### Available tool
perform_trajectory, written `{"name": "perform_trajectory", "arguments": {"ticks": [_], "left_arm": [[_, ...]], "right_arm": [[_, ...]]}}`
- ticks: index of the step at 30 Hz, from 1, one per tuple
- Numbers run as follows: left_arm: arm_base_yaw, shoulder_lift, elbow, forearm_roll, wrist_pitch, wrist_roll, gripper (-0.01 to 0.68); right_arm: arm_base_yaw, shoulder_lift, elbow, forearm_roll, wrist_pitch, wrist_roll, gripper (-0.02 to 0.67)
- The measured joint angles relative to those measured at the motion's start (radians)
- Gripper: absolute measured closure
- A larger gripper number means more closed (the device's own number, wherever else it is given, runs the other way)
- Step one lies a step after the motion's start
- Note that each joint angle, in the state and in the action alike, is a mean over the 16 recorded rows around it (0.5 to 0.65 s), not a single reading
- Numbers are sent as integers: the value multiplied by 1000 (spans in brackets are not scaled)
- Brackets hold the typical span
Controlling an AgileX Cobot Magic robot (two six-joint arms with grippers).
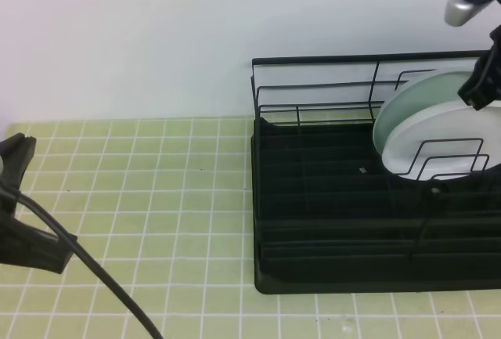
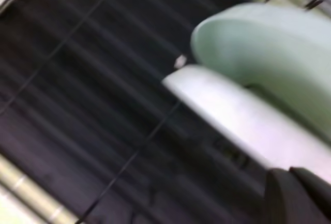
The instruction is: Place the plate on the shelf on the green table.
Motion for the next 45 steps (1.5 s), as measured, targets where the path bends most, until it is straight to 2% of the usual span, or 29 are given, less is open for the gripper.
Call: {"name": "perform_trajectory", "arguments": {"ticks": [3, 7, 18, 24, 29, 35, 45], "left_arm": [[45, -14, 0, 1, 31, -2, 674], [138, -43, 0, 3, 98, -33, 674], [503, -203, 0, 5, 377, -204, 674], [656, -300, 0, 9, 478, -257, 674], [730, -349, 3, 11, 505, -262, 674], [785, -389, 53, 17, 507, -265, 674], [832, -508, 281, 18, 547, -244, 674]], "right_arm": [[0, -9, 0, 11, 18, 18, 651], [0, -16, 0, 15, 70, 46, 651], [0, 39, 1, -9, 83, 108, 651], [0, 76, 0, -29, -5, 113, 652], [0, 85, -2, -38, -77, 110, 652], [0, 83, -5, -48, -128, 107, 652], [0, 53, -10, -56, -151, 111, 652]]}}
